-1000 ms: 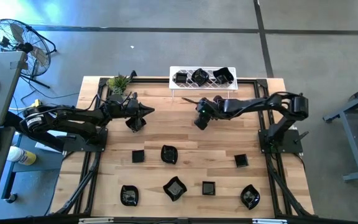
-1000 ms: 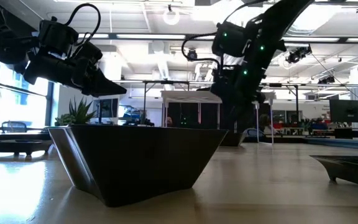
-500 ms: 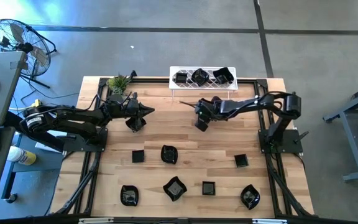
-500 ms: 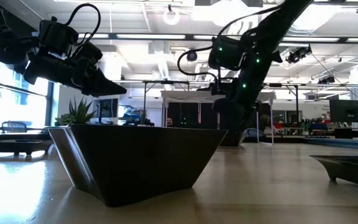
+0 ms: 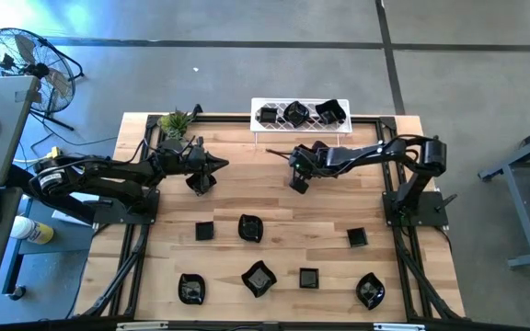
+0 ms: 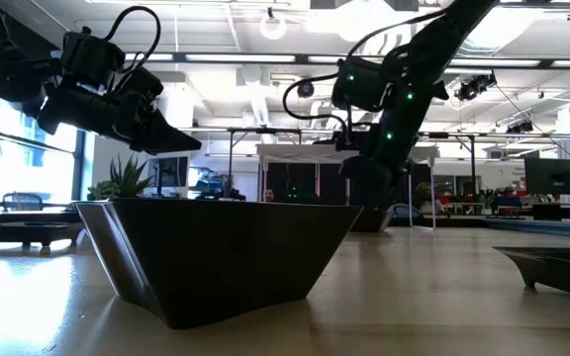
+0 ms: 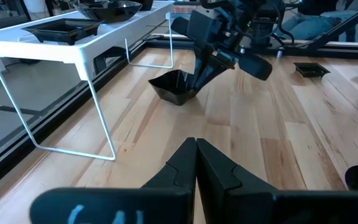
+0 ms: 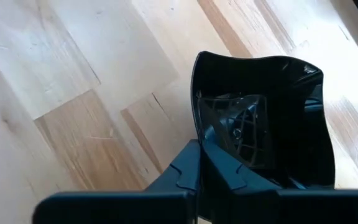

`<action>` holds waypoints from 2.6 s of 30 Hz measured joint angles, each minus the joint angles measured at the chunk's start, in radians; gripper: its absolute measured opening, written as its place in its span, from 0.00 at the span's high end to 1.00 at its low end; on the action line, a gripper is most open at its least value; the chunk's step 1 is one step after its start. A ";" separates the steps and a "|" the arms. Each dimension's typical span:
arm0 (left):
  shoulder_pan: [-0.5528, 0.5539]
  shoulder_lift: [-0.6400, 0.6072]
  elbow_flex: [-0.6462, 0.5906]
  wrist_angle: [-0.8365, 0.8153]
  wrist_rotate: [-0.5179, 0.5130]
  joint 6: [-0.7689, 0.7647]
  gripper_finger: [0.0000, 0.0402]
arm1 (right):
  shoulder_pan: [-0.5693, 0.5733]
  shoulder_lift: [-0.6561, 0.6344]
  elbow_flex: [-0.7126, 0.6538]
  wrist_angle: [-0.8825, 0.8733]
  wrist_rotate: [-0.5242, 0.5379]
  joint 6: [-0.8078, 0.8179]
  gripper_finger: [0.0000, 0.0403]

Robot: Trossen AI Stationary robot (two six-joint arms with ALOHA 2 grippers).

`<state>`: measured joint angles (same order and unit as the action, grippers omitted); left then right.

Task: Pick & Place Mini shaped plates
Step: Stack the distorted square plate on top of the distorted square plate on the shelf

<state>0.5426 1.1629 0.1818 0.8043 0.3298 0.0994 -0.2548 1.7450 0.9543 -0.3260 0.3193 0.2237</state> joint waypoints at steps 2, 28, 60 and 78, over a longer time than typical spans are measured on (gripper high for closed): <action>0.000 0.000 0.000 0.000 0.000 0.000 0.99 | 0.007 -0.005 0.000 0.000 -0.017 0.000 0.97; 0.000 0.000 0.000 0.000 0.000 0.000 0.99 | 0.220 -0.236 0.000 -0.487 -0.161 0.149 0.75; 0.000 0.000 0.000 -0.013 -0.001 0.004 0.99 | 0.274 -0.469 -0.447 -0.043 0.098 1.341 0.66; 0.000 0.000 0.000 -0.016 -0.001 0.005 0.99 | 0.268 -0.317 -0.447 0.106 0.083 1.295 0.79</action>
<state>0.5428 1.1627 0.1818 0.7883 0.3286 0.1039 0.0128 1.4284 0.5076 -0.2203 0.4020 1.5186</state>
